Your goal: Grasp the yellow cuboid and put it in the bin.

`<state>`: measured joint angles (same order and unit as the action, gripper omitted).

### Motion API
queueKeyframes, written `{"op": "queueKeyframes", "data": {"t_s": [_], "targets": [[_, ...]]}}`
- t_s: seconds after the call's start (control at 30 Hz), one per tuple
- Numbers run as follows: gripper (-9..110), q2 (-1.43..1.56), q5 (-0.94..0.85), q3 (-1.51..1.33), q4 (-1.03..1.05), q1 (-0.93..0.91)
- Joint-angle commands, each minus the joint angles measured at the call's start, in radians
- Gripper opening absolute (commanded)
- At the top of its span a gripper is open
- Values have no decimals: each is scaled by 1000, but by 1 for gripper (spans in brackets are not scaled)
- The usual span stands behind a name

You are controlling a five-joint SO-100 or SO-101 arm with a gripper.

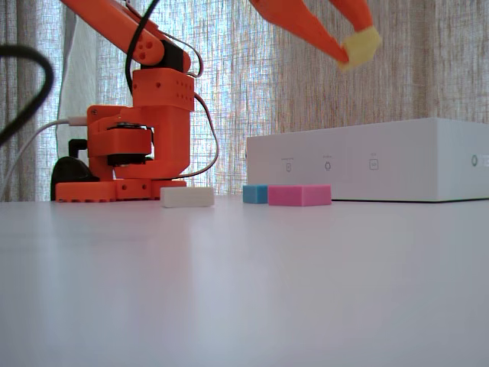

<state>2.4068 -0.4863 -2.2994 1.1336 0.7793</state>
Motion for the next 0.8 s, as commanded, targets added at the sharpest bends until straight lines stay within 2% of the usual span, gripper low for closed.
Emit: {"op": "queueKeyframes", "data": {"t_s": [0.0,0.1,0.2,0.3,0.5,0.63,0.77], "targets": [[-7,-110,-6,-34,-112,-20],[5,-130,-5,-63,-160,-21],[24,-140,-2,-71,-163,-20],[32,-140,-8,-75,-181,-31],[33,-91,-6,-75,-291,-112],[30,120,5,-97,-459,-339],[30,483,14,-272,-601,-604]]}}
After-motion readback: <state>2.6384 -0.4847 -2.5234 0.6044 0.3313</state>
